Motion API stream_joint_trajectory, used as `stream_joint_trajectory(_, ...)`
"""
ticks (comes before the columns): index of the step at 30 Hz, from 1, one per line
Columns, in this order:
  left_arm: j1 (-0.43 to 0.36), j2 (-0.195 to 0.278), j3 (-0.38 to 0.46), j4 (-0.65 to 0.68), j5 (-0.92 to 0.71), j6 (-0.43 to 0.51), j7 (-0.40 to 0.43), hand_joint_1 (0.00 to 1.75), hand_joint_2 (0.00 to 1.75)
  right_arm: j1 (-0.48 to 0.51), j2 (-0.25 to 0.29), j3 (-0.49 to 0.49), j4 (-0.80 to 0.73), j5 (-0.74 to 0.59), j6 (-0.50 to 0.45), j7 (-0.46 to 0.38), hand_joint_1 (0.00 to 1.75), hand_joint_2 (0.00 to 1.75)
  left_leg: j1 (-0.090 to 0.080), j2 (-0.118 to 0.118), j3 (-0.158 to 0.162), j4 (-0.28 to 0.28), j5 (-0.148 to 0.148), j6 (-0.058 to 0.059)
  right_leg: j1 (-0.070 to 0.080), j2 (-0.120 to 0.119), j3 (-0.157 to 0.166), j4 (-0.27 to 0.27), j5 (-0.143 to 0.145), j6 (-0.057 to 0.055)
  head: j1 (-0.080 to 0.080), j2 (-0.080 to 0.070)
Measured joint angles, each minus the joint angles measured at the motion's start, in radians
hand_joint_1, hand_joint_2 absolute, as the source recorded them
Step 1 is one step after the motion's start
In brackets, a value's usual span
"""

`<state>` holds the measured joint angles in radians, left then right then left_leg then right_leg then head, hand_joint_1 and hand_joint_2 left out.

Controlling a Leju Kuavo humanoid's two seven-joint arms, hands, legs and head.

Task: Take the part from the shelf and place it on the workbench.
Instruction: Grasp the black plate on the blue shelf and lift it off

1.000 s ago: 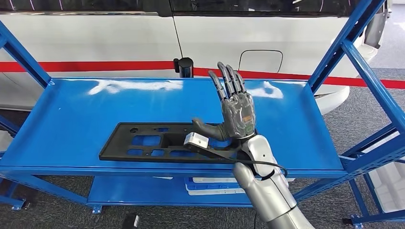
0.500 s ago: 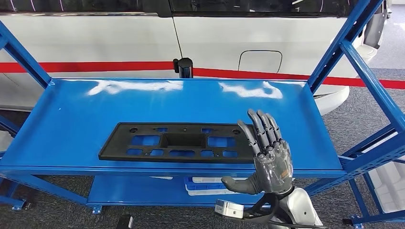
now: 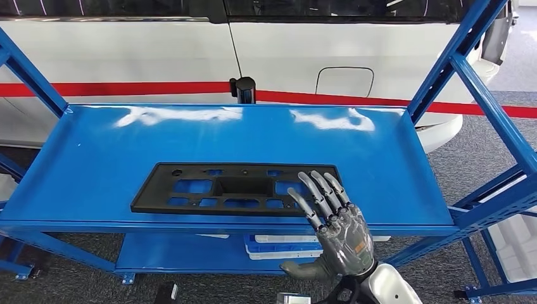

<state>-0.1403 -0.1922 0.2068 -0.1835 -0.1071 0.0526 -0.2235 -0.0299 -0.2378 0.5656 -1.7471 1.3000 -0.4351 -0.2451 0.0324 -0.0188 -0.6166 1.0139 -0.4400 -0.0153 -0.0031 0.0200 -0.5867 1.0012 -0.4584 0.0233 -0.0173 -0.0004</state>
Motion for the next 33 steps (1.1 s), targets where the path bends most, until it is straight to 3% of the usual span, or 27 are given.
stream_joint_trajectory(9, -0.016, -0.001, -0.002, -0.001, -0.023, -0.008, 0.012, 0.0, 0.0, -0.07, 0.043, 0.063, 0.113, 0.033, 0.009, 0.026, 0.0, 0.0, 0.0, 0.0, 0.001, 0.0, 0.0, 0.0, 0.0, 0.0, 0.001, 0.0, 0.0, 0.0, 0.0, 0.0)
stream_joint_trajectory(26, -0.02, -0.002, -0.011, -0.001, -0.037, -0.015, 0.018, 0.0, 0.0, -0.102, 0.058, 0.083, 0.178, 0.036, 0.009, 0.044, 0.0, 0.0, 0.0, 0.0, 0.002, 0.0, 0.0, 0.0, 0.0, 0.0, 0.002, 0.0, 0.0, 0.0, 0.0, 0.0)
stream_joint_trajectory(30, -0.023, -0.002, -0.02, -0.001, -0.046, -0.015, 0.023, 0.0, 0.0, -0.125, 0.066, 0.093, 0.203, 0.0, 0.007, 0.053, 0.0, 1.75, 0.0, 0.0, 0.002, 0.0, 0.0, 0.0, 0.0, 0.0, 0.002, 0.0, 0.0, 0.0, 0.0, 0.0)
stream_joint_trajectory(33, -0.022, -0.006, -0.024, -0.001, -0.051, 0.006, -0.003, 0.0, 0.0, -0.143, 0.077, 0.102, 0.23, -0.03, 0.005, 0.055, 0.0, 1.75, 0.0, 0.0, 0.002, 0.0, 0.0, 0.0, 0.0, 0.0, 0.003, 0.0, 0.0, 0.0, 0.0, 0.0)
